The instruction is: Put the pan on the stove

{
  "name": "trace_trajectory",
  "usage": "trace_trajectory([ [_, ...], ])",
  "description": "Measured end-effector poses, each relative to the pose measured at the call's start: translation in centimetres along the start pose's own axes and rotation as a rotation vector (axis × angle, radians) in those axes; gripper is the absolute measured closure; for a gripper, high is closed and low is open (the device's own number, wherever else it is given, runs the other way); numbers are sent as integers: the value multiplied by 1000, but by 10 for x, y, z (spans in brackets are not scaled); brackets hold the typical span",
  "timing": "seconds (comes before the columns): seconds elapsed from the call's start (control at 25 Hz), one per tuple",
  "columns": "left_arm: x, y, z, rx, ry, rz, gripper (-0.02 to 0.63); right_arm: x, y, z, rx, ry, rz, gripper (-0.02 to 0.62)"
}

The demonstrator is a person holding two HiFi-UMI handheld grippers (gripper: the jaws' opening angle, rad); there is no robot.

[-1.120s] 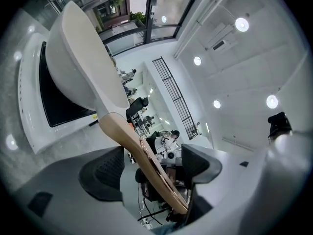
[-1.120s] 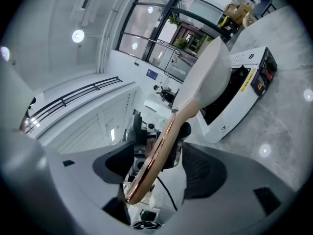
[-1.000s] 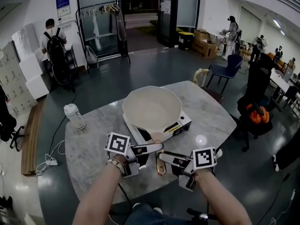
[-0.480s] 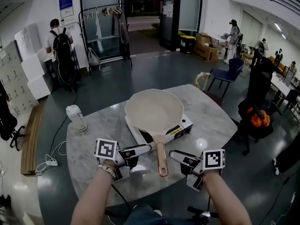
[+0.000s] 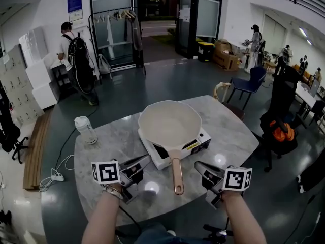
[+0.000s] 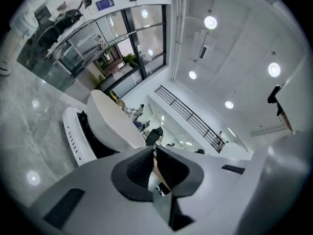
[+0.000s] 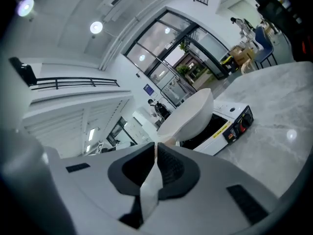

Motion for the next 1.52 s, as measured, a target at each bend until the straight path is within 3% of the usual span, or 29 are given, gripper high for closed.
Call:
trace_trajectory([
  [0.2,7,14,-18,139,-80,-39,595,0,7,-13,78,120,81,571],
  [0.44,17,27,-29,251,-322,-185,595,-6,16,-22,95,388,268,571],
  [0.6,19,37,-33,292,-451,-296,595,-13,20,-25,88,551,356,571],
  [0.8,25,43,-33,320,-600,-376,595,-21,28,-34,172,623,397,571],
  [1.12,52,48,-35,365,-802,-419,595,-41,40,-47,280,873,495,571],
  [1.36,66,47,-36,393,-881,-422,595,-53,50,-54,359,956,499,571],
  [1.52,74,47,-37,408,-928,-431,595,-59,57,-58,384,956,505,571],
])
Point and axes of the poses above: the fingertips, and each gripper's own axes: y backward along the fingers, x to its right, z out of its underside, the point moved 3 cm from there along y, backward along the fingers, and after that the axes turned 6 degrees about y, right-handed, at the moved point
